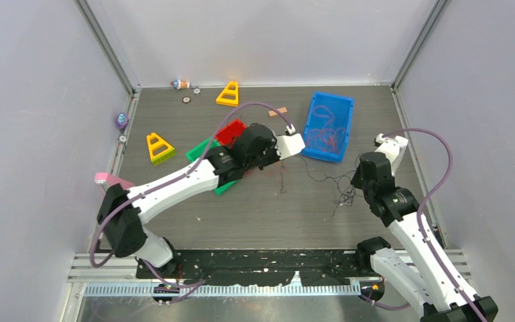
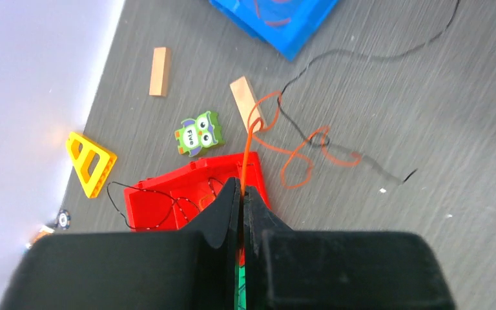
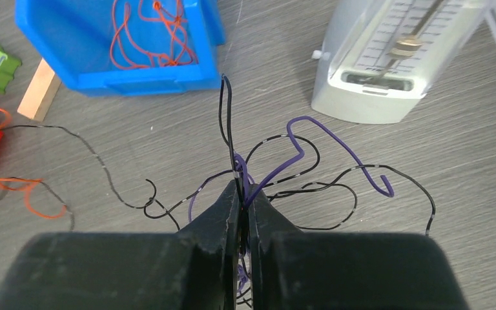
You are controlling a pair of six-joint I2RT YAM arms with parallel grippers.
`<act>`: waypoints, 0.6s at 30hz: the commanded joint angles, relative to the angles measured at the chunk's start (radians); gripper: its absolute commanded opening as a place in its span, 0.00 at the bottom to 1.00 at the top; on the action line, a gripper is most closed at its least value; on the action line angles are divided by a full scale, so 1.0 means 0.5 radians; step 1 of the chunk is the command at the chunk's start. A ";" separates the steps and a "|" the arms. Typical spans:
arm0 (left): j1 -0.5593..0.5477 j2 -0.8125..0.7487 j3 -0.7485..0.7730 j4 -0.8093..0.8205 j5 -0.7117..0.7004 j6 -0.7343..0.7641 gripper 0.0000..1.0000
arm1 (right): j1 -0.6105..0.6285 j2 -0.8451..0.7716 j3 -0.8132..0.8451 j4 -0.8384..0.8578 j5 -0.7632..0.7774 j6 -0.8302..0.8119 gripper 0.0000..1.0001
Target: Untangle the cables
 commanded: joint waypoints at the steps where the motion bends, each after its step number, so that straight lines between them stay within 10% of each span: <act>1: 0.008 -0.245 0.012 0.063 0.149 -0.343 0.00 | -0.007 0.063 -0.005 0.124 -0.140 -0.049 0.11; 18: 0.375 -1.013 -0.105 -0.239 0.039 -1.301 0.00 | -0.009 0.049 -0.062 0.163 -0.131 -0.102 0.05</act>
